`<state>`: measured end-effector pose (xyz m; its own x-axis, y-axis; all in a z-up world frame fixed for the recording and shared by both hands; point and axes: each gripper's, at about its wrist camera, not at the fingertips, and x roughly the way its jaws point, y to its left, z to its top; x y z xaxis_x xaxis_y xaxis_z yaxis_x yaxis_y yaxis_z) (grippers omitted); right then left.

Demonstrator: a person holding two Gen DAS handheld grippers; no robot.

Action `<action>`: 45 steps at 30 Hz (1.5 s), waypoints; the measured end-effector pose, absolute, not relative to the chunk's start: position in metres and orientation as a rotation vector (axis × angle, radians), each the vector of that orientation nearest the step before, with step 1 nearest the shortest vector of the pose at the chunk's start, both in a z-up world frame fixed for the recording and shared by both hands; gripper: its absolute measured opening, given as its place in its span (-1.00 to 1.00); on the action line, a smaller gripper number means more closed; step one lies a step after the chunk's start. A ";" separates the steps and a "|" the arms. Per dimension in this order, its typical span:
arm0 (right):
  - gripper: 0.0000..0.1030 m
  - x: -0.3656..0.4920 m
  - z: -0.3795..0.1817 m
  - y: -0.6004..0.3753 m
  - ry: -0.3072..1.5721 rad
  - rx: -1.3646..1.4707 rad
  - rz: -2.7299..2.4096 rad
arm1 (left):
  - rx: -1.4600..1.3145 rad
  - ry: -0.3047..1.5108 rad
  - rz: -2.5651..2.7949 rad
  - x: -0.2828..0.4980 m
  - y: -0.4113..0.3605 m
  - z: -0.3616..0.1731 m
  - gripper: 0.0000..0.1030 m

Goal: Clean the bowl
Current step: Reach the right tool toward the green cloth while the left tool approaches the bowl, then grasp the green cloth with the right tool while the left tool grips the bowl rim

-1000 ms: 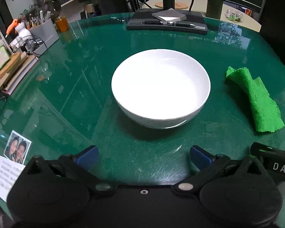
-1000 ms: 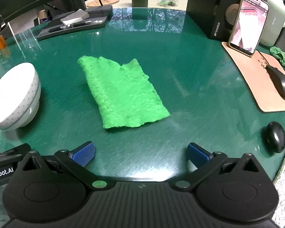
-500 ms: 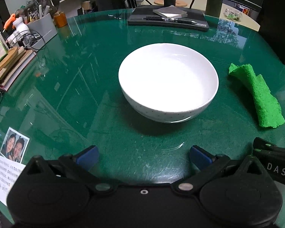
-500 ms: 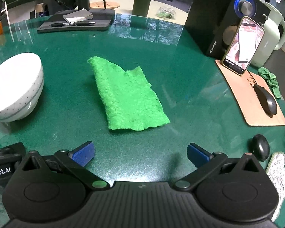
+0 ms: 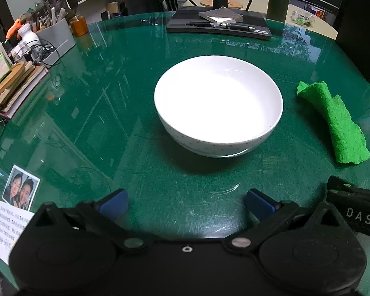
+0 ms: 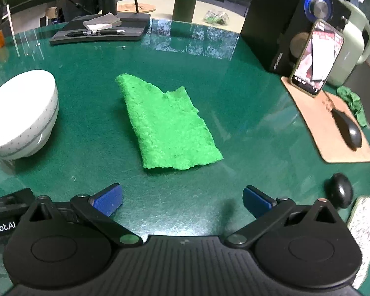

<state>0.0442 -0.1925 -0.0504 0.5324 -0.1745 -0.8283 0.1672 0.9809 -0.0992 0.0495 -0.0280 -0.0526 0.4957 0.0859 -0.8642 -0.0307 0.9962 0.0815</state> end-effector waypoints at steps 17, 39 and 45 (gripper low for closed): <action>1.00 -0.001 -0.077 -0.203 0.692 0.069 -0.099 | 0.023 0.815 -0.019 0.023 -0.007 -0.070 1.00; 0.99 0.000 -0.037 -0.234 0.610 0.066 -0.002 | -0.211 0.441 -0.266 0.029 0.082 -0.033 0.99; 0.83 0.032 -0.024 -0.221 0.541 0.005 0.154 | -0.203 0.457 -0.401 0.059 0.076 -0.036 0.99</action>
<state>0.0315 -0.2213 -0.0241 0.8459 0.1470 -0.5126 -0.1446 0.9885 0.0449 0.0595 0.0764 -0.0363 0.8217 -0.4185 -0.3870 0.3291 0.9026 -0.2775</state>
